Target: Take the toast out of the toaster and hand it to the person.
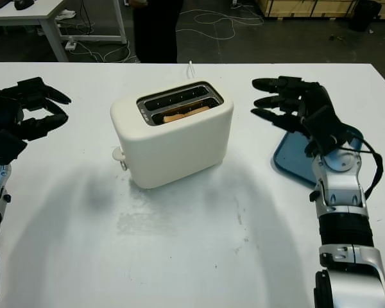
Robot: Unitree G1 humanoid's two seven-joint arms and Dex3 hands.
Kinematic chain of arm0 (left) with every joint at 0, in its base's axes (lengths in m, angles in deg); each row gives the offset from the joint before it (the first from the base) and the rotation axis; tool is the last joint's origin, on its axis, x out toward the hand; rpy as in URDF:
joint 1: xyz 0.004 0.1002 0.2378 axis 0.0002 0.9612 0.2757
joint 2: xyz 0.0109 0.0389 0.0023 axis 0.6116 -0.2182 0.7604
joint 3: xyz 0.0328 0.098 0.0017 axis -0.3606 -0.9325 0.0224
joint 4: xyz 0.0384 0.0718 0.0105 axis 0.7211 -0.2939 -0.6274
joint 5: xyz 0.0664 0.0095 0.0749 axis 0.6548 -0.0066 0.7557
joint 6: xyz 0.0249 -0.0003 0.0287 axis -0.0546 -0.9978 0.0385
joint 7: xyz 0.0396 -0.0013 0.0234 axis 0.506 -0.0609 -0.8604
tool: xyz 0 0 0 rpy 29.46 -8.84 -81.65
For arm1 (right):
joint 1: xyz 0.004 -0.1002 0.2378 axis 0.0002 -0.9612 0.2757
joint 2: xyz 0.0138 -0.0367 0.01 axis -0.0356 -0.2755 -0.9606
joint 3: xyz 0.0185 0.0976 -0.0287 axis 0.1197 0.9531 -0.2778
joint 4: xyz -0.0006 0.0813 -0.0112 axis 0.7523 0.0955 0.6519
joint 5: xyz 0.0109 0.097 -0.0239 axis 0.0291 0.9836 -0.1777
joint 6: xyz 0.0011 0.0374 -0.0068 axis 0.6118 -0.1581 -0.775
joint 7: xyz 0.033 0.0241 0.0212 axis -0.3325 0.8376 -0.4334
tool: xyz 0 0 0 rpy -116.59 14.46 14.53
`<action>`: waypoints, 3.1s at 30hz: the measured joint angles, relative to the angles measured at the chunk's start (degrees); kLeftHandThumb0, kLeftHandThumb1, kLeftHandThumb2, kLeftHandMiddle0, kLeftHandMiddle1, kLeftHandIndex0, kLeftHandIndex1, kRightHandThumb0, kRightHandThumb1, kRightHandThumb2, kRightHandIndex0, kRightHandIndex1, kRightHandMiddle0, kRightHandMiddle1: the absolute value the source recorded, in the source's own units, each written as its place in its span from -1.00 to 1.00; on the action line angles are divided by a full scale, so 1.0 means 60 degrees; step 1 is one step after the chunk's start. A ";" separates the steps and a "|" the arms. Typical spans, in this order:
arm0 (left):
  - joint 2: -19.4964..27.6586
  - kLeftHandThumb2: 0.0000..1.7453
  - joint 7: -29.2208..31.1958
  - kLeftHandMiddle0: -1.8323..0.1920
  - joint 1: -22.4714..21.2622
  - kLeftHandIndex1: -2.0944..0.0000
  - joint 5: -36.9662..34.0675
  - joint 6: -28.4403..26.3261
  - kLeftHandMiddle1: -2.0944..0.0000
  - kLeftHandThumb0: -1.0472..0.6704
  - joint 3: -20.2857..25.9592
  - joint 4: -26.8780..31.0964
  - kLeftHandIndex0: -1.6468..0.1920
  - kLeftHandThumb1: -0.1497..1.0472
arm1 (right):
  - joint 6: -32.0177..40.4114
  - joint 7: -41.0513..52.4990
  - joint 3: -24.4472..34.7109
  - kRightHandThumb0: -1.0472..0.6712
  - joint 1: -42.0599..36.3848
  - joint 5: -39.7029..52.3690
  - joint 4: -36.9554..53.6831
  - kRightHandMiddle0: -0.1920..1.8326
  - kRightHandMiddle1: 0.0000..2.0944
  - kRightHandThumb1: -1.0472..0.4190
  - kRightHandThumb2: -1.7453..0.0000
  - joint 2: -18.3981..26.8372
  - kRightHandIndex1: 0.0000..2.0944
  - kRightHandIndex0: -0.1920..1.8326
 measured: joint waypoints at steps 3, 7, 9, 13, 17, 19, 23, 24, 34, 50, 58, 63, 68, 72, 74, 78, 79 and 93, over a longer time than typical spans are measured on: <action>0.0040 -0.81 0.0093 0.05 0.0000 0.04 0.0002 0.0001 -0.09 -1.00 -0.0009 0.0000 0.02 0.79 | -0.0124 0.0080 0.0003 -0.40 0.0087 -0.0001 -0.0185 0.16 -0.97 -0.52 1.00 0.0000 -0.41 -0.04; 0.0122 -0.82 0.0314 0.06 0.0000 0.04 0.0006 -0.0002 -0.10 -1.00 -0.0041 0.0000 -0.01 0.79 | -0.0131 0.0081 0.0000 -0.38 0.0123 -0.0020 -0.0193 0.16 -0.97 -0.51 1.00 -0.0001 -0.39 -0.05; 0.0128 -0.83 0.0380 0.06 0.0000 0.04 0.0006 -0.0002 -0.11 -1.00 -0.0044 0.0000 -0.01 0.79 | -0.0173 0.0130 0.0000 -0.38 0.0140 -0.0018 -0.0228 0.16 -0.97 -0.50 1.00 -0.0020 -0.38 -0.06; 0.0128 -0.82 0.0433 0.06 -0.0002 0.04 0.0007 -0.0002 -0.12 -1.00 -0.0061 0.0000 -0.01 0.79 | -0.0195 0.0152 -0.0003 -0.40 0.0159 -0.0014 -0.0260 0.16 -0.98 -0.50 1.00 -0.0128 -0.36 -0.07; 0.0127 -0.82 0.0434 0.06 -0.0002 0.04 0.0009 -0.0010 -0.13 -1.00 -0.0064 0.0004 -0.01 0.79 | -0.0196 0.0153 -0.0004 -0.39 0.0159 -0.0015 -0.0257 0.15 -0.98 -0.50 1.00 -0.0170 -0.34 -0.08; 0.0127 -0.82 0.0431 0.06 -0.0002 0.04 0.0010 -0.0057 -0.13 -1.00 -0.0064 0.0030 0.00 0.79 | -0.0196 0.0153 -0.0004 -0.41 0.0160 -0.0017 -0.0254 0.16 -0.98 -0.50 1.00 -0.0170 -0.33 -0.09; 0.0127 -0.82 0.0424 0.06 -0.0002 0.04 0.0011 -0.0058 -0.13 -1.00 -0.0064 0.0046 0.01 0.79 | -0.0195 0.0153 -0.0004 -0.41 0.0161 -0.0018 -0.0246 0.16 -0.98 -0.50 1.00 -0.0170 -0.31 -0.09; 0.0127 -0.82 0.0424 0.07 -0.0002 0.03 0.0011 -0.0058 -0.14 -1.00 -0.0064 0.0046 0.01 0.79 | -0.0194 0.0153 -0.0003 -0.41 0.0161 -0.0016 -0.0238 0.16 -0.98 -0.50 1.00 -0.0170 -0.30 -0.09; 0.0090 -0.80 0.0383 0.05 -0.0002 0.03 -0.0009 -0.0053 -0.14 -1.00 -0.0040 0.0070 0.02 0.79 | -0.0001 0.0195 0.0019 -0.40 0.0175 -0.0011 0.0314 0.13 -1.00 -0.52 1.00 -0.0163 -0.23 -0.16; -0.0037 -0.78 0.0262 0.02 -0.0004 0.05 -0.0133 -0.0037 -0.11 -1.00 0.0005 0.0101 -0.01 0.79 | -0.0004 0.0239 0.0049 -0.41 0.0216 0.0006 0.0157 0.15 -0.99 -0.51 1.00 -0.0163 -0.18 -0.16; -0.0037 -0.77 0.0249 0.00 -0.0017 0.06 -0.0127 0.0007 -0.09 -1.00 0.0004 0.0088 -0.02 0.79 | 0.0079 0.0238 0.0047 -0.40 0.0252 0.0005 0.0163 0.14 -0.99 -0.50 1.00 -0.0163 -0.18 -0.17; -0.0038 -0.77 0.0251 0.00 -0.0022 0.07 -0.0134 0.0034 -0.09 -1.00 0.0004 0.0071 -0.03 0.79 | 0.0103 0.0238 0.0048 -0.41 0.0263 0.0008 0.0162 0.16 -0.98 -0.49 1.00 -0.0163 -0.17 -0.16; -0.0038 -0.76 0.0251 -0.01 -0.0023 0.07 -0.0137 0.0037 -0.08 -1.00 0.0004 0.0044 -0.04 0.79 | 0.0104 0.0238 0.0065 -0.40 0.0270 0.0049 0.0161 0.16 -0.98 -0.48 1.00 -0.0164 -0.16 -0.16; -0.0038 -0.76 0.0251 -0.01 -0.0023 0.07 -0.0137 0.0037 -0.09 -1.00 0.0004 0.0044 -0.05 0.79 | 0.0113 0.0239 0.0080 -0.42 0.0277 0.0050 0.0161 0.16 -0.98 -0.49 1.00 -0.0164 -0.17 -0.18; -0.0038 -0.76 0.0251 -0.01 -0.0023 0.08 -0.0137 0.0037 -0.09 -1.00 0.0004 0.0044 -0.05 0.79 | 0.0113 0.0238 0.0080 -0.43 0.0277 0.0050 0.0161 0.16 -0.98 -0.49 1.00 -0.0164 -0.17 -0.17; -0.0038 -0.76 0.0250 -0.01 -0.0023 0.08 -0.0137 0.0037 -0.08 -1.00 0.0004 0.0043 -0.05 0.79 | 0.0149 0.0238 0.0080 -0.43 0.0278 0.0048 0.0162 0.16 -0.98 -0.49 1.00 -0.0164 -0.18 -0.18; -0.0038 -0.75 0.0248 -0.01 -0.0023 0.08 -0.0137 0.0037 -0.08 -1.00 0.0004 0.0041 -0.05 0.79 | 0.0149 0.0238 0.0080 -0.42 0.0277 0.0048 0.0161 0.16 -0.98 -0.49 1.00 -0.0164 -0.18 -0.18; -0.0038 -0.74 0.0246 -0.01 -0.0080 0.07 -0.0137 0.0174 -0.09 -1.00 0.0004 -0.0141 -0.06 0.79 | 0.0149 0.0259 0.0083 -0.44 0.0354 0.0052 0.0066 0.16 -0.98 -0.49 1.00 -0.0165 -0.17 -0.17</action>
